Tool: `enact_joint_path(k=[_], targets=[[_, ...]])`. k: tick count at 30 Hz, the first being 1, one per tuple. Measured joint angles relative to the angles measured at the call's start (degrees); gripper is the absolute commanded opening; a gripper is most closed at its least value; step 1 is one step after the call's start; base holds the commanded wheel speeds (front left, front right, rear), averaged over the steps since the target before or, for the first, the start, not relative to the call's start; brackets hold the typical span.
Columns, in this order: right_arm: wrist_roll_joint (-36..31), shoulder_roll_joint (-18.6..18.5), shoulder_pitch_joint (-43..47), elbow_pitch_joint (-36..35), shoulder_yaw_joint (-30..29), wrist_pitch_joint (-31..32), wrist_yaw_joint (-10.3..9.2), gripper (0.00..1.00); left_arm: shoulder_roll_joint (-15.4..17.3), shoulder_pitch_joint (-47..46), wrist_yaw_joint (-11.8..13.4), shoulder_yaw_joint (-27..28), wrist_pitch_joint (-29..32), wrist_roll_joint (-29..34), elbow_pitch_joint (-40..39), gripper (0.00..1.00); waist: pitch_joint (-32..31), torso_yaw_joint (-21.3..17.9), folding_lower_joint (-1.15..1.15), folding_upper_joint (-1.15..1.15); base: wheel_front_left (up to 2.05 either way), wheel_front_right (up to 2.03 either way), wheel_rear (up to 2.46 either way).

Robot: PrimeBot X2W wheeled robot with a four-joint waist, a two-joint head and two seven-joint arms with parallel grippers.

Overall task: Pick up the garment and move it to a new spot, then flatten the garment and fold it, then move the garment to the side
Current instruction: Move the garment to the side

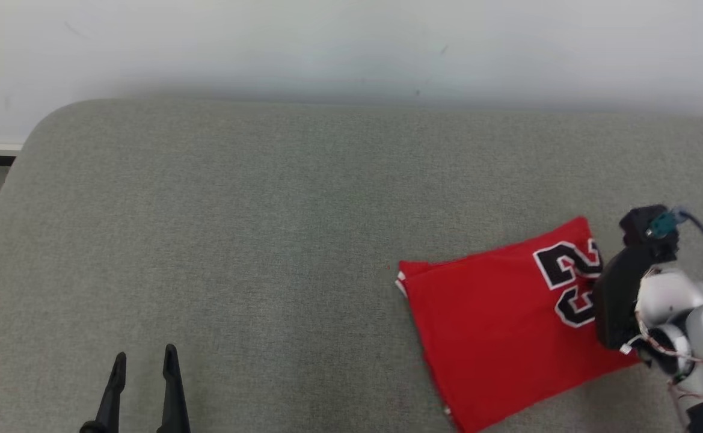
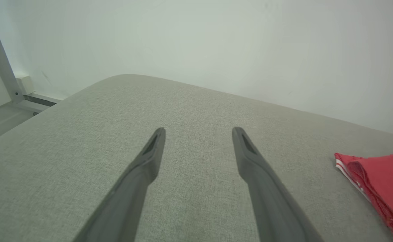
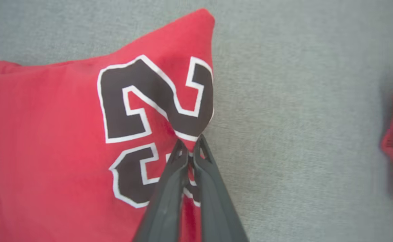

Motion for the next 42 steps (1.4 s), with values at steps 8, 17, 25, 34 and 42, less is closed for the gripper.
enact_joint_path(k=[8, 17, 25, 34, 42], targets=[[-0.55, -8.34, -7.04, -4.98, 2.8, 4.71, 0.0, 0.0, -0.01, -1.44, 0.73, -1.68, 0.0, -1.22, -1.71, 1.0, 1.51, -3.3, 0.0, 0.0, 0.0, 0.0, 0.0], [-0.27, -14.57, -12.76, -9.92, 3.44, 8.35, 0.0, 0.0, -0.01, -4.1, 0.64, -1.91, 0.0, -1.38, -3.45, 1.0, 4.39, -7.42, 0.0, 0.0, 0.0, 0.0, 0.0], [-0.58, -15.47, -16.45, -9.4, 0.43, 7.86, 0.0, 0.0, -0.03, -6.81, -0.21, -1.7, 0.0, 0.38, -4.01, 1.0, 8.29, -10.61, 0.01, 0.0, 0.0, 0.0, 0.0], [-1.77, -18.4, -21.26, -7.39, -1.26, 7.35, 0.0, 0.0, -0.04, -9.16, -1.58, -0.65, 0.0, 2.92, -4.03, 1.0, 12.8, -14.57, 0.01, 0.0, 0.0, 0.0, 0.0], [-4.35, -21.98, -21.12, -6.3, -3.49, 4.08, 0.0, 0.0, -0.05, -9.74, -2.38, -0.22, 0.0, 4.24, -4.2, 1.0, 15.09, -16.6, 0.0, 0.0, 0.0, 0.0, 0.0]])
